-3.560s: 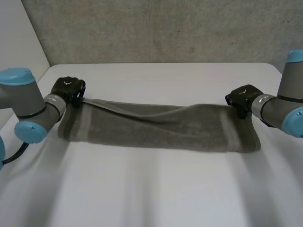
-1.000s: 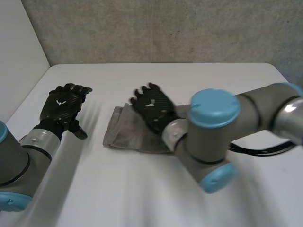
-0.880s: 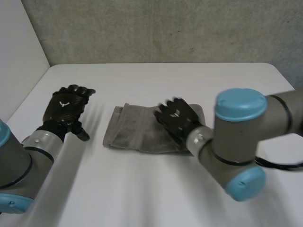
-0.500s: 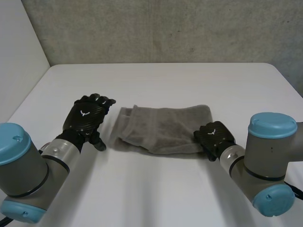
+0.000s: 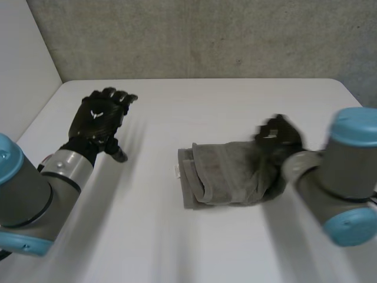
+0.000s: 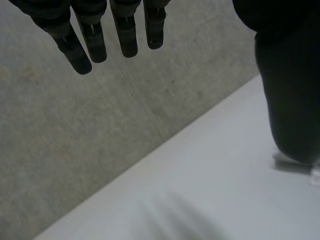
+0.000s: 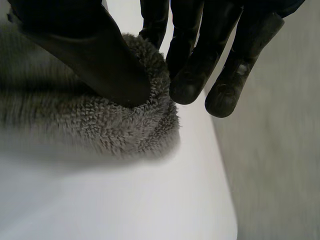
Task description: Fold the towel.
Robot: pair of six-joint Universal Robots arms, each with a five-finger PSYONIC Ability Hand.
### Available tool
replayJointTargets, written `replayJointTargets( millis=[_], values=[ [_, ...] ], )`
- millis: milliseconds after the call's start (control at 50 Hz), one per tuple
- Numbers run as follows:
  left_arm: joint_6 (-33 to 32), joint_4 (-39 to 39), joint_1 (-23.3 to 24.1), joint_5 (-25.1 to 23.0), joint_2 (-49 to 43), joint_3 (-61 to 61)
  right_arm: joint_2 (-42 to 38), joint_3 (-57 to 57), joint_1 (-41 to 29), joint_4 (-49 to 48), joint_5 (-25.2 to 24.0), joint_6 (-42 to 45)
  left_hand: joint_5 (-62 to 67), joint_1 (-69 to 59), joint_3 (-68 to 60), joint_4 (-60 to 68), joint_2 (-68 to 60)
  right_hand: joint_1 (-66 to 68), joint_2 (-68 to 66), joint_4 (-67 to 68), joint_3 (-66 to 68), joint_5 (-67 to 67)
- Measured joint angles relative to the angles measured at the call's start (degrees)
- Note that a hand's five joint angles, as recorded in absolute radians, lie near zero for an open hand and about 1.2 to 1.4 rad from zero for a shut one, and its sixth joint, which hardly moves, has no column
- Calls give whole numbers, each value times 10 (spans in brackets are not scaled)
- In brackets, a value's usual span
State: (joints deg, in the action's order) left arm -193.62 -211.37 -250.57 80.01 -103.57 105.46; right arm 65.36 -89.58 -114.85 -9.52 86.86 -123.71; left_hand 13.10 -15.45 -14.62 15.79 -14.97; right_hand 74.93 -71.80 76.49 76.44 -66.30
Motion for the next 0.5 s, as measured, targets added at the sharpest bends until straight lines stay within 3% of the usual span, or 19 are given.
replayJointTargets(
  millis=[140, 180, 240, 260, 320, 400, 500],
  values=[
    [11, 3, 15, 4, -3, -45, -65, 50, -168, -13, -40, -14, 0, 0, 0, 0, 0, -3, -9, -1, -1, 1],
    [17, 3, 22, 5, -5, -56, -76, 48, -192, -15, -53, -17, 0, 0, 0, 0, 0, -93, 67, -97, -95, 99],
    [32, 3, 35, 10, -12, -73, -85, 36, -212, -17, -69, -21, 0, 0, 0, 0, 0, -350, 333, -359, -359, 368],
    [39, 3, 40, 12, -16, -79, -85, 29, -214, -18, -73, -22, 0, 0, 0, 0, 0, -450, 436, -459, -460, 472],
    [53, 5, 53, 17, -27, -92, -76, 12, -210, -20, -79, -29, 0, 0, 0, 0, 0, -601, 575, -616, -616, 630],
    [71, 16, 73, 24, -44, -109, -47, -12, -182, -23, -88, -54, 0, 0, 0, 0, 0, -615, 580, -623, -628, 631],
    [103, 58, 104, 37, -75, -134, 20, -48, -116, -32, -117, -153, 0, 0, 0, 0, 0, -615, 580, -623, -628, 631]
  ],
)
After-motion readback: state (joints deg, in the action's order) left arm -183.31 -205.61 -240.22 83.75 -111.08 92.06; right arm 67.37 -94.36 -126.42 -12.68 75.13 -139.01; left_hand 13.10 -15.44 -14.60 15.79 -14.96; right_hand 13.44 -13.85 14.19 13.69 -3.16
